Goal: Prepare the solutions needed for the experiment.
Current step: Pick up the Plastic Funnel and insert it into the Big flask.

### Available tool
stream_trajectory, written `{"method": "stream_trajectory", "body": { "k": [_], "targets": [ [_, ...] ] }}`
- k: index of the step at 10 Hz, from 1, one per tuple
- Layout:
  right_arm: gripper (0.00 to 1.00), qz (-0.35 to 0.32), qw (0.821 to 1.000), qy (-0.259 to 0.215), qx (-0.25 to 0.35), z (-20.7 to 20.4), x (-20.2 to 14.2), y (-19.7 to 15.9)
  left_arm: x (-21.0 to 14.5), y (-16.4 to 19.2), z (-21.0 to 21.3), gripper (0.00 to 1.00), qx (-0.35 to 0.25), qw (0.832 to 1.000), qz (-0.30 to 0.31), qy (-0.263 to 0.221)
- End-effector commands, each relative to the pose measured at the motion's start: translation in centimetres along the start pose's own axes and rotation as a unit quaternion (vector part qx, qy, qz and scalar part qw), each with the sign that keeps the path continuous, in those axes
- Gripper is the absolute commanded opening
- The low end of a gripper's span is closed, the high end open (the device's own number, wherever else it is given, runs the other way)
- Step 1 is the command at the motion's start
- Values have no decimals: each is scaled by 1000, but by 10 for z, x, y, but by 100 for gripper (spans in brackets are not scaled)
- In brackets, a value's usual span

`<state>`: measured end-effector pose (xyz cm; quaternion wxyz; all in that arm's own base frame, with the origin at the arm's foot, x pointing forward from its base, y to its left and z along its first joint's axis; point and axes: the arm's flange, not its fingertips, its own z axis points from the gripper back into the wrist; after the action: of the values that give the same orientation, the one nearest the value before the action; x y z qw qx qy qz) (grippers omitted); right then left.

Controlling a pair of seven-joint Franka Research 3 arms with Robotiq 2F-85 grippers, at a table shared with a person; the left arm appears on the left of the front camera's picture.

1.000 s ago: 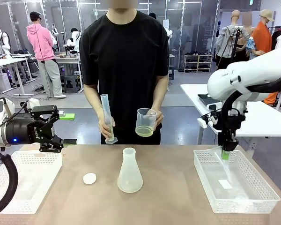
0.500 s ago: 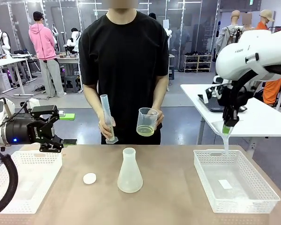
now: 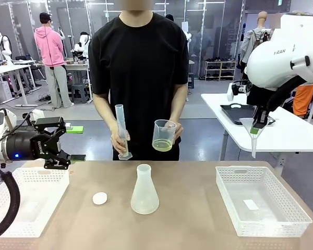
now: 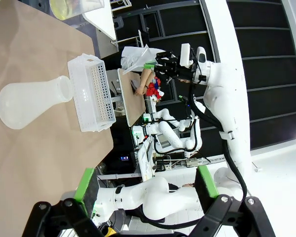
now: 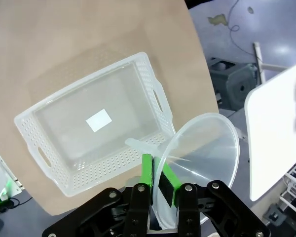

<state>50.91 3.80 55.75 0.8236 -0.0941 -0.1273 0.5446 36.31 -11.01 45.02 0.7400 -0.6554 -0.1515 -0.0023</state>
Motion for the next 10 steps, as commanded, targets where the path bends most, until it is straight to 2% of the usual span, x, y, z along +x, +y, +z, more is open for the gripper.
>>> {"method": "stream_trajectory", "body": {
  "k": [1, 3, 10],
  "targets": [
    [0, -20, 999, 8, -29, 0, -4, 17, 0, -1, 2, 100, 0, 1000, -2, -2],
    [0, -4, 1000, 1, -10, 5, -2, 7, 0, -1, 2, 100, 0, 1000, -2, -2],
    [0, -4, 1000, 1, -10, 5, -2, 7, 0, -1, 2, 100, 0, 1000, -2, -2]
  ]
}}
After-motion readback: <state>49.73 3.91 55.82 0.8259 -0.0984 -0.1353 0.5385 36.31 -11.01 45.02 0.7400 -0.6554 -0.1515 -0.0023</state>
